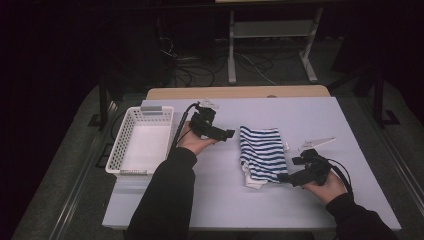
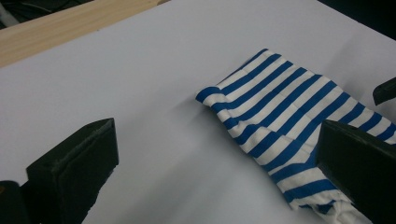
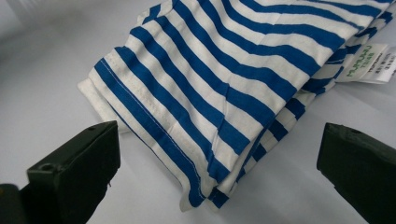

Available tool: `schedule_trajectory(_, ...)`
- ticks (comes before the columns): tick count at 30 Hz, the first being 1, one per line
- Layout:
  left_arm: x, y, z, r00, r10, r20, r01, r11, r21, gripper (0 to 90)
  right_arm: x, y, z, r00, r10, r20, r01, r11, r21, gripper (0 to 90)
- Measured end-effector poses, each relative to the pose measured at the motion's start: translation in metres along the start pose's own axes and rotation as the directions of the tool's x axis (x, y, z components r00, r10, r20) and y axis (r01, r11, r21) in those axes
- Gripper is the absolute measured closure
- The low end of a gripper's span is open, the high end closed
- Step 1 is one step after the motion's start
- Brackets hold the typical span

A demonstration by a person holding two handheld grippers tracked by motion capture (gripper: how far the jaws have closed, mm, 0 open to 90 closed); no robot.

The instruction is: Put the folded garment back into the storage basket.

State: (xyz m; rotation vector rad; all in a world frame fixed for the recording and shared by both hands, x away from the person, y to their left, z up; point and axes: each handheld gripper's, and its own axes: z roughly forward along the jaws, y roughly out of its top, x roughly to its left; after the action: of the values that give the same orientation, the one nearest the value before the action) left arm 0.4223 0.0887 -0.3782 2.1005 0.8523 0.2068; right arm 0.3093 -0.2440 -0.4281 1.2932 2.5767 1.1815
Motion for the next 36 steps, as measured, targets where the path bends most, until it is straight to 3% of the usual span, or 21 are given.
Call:
schedule_trajectory(22, 0.006, -0.003, 0.062, 0.9958, -0.071, 0.059, 0.069, 0.9971, 0.032, 0.0, -0.003, -0.002, 0.007, 0.9998, 0.017, -0.008, -0.016, 0.999, 0.051, 0.0)
schedule_trajectory(29, 0.009, -0.005, 0.073, 0.9938, -0.083, 0.073, 0.080, 0.9956, 0.049, 0.0, -0.004, -0.003, 0.008, 0.9990, 0.031, -0.033, -0.029, 0.998, 0.061, 8.9)
schedule_trajectory(35, 0.011, -0.008, 0.081, 0.9881, -0.124, 0.092, 0.119, 0.9912, 0.059, 0.0, -0.006, -0.003, 0.007, 0.9981, 0.037, -0.049, -0.034, 0.998, 0.060, 13.7)
schedule_trajectory(36, 0.011, -0.009, 0.082, 0.9867, -0.128, 0.100, 0.122, 0.9905, 0.063, 3.2, -0.006, -0.004, 0.007, 0.9977, 0.044, -0.051, -0.041, 0.997, 0.061, 14.9)
